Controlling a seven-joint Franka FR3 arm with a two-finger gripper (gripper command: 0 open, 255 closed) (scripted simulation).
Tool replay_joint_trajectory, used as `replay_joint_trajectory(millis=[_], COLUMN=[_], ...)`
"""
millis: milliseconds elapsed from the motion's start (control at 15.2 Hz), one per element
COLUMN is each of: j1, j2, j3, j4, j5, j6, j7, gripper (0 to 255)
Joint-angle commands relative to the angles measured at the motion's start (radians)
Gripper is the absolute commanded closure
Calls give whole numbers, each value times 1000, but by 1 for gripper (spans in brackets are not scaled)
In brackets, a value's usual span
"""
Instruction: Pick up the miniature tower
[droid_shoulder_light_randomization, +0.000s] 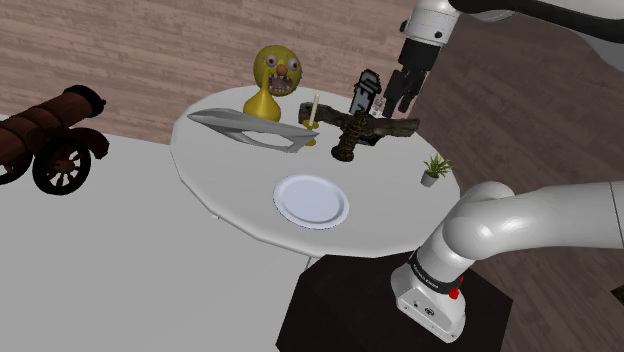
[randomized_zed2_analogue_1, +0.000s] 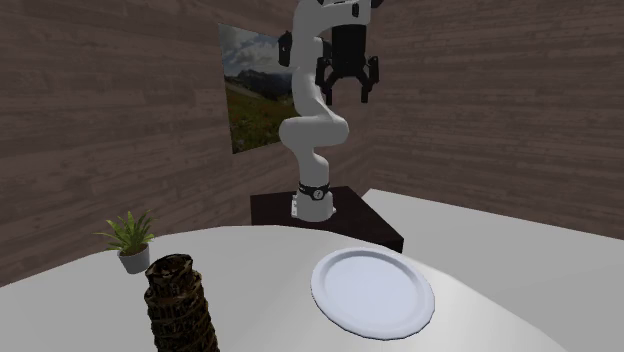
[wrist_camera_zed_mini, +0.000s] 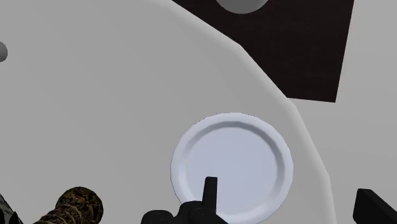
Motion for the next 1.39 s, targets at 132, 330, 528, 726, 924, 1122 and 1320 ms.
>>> replay_joint_trajectory(millis=[132,330,528,726,924,1122,1320], j1=[-13,-32,-50,-66,-80,-91,-101], j2=[32,88,153,226,306,393,485], j3=[-27,-66,-106,-146,-186,-225,-263], j4=[-14,-25,-26,-16,6,39,82], j5=[-23,-53,-79,-98,-109,-111,-104], j6=[54,135,215,293,367,436,499], j7=[-26,-63,-99,-134,-170,-207,-247], gripper=[0,0,0,0,0,0,0])
